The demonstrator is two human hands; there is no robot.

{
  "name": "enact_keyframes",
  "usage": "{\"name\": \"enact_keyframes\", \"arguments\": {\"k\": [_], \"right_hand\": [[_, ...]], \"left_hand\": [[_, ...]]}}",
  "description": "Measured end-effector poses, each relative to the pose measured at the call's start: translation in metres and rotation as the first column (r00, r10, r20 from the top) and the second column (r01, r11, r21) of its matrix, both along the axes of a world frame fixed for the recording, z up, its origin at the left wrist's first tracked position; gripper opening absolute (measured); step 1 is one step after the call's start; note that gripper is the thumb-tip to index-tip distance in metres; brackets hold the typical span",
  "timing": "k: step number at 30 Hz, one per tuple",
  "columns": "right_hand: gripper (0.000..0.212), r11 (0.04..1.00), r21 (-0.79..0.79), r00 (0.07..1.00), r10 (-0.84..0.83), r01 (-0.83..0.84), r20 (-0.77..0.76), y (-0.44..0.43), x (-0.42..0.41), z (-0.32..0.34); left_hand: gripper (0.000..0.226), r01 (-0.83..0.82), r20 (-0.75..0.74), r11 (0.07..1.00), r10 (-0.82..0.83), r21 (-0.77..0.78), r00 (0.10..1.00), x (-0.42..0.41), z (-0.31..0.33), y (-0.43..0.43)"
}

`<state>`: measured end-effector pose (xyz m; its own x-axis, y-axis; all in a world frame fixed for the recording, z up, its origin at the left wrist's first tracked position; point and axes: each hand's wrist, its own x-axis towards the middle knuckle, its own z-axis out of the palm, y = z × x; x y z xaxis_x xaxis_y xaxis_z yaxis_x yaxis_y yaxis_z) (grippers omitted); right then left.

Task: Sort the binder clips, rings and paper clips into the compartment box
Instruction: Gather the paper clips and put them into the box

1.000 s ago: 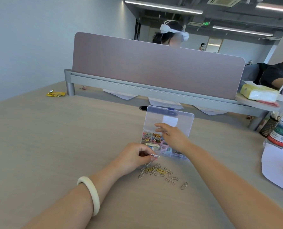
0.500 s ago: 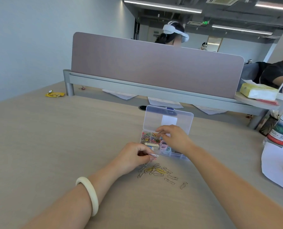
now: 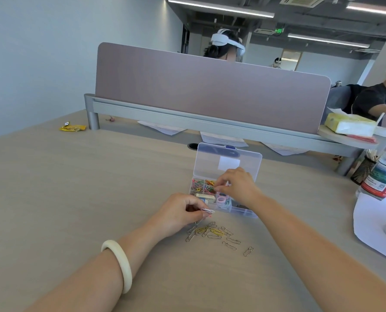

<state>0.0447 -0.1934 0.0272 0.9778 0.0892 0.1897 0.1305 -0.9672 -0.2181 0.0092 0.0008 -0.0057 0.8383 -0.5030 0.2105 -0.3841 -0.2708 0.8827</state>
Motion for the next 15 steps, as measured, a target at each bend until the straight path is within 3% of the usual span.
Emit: {"name": "enact_keyframes", "arguments": {"k": [10, 15], "right_hand": [[0.017, 0.994, 0.083, 0.997, -0.070, 0.068, 0.022, 0.020, 0.007, -0.006], [0.014, 0.949, 0.315, 0.995, -0.040, 0.011, 0.087, 0.007, -0.021, 0.002]], "left_hand": [[0.005, 0.009, -0.004, 1.000, -0.009, -0.008, 1.000, 0.001, -0.001, 0.001], [0.020, -0.057, -0.007, 0.997, 0.057, -0.053, 0.998, 0.008, -0.001, 0.006]]}}
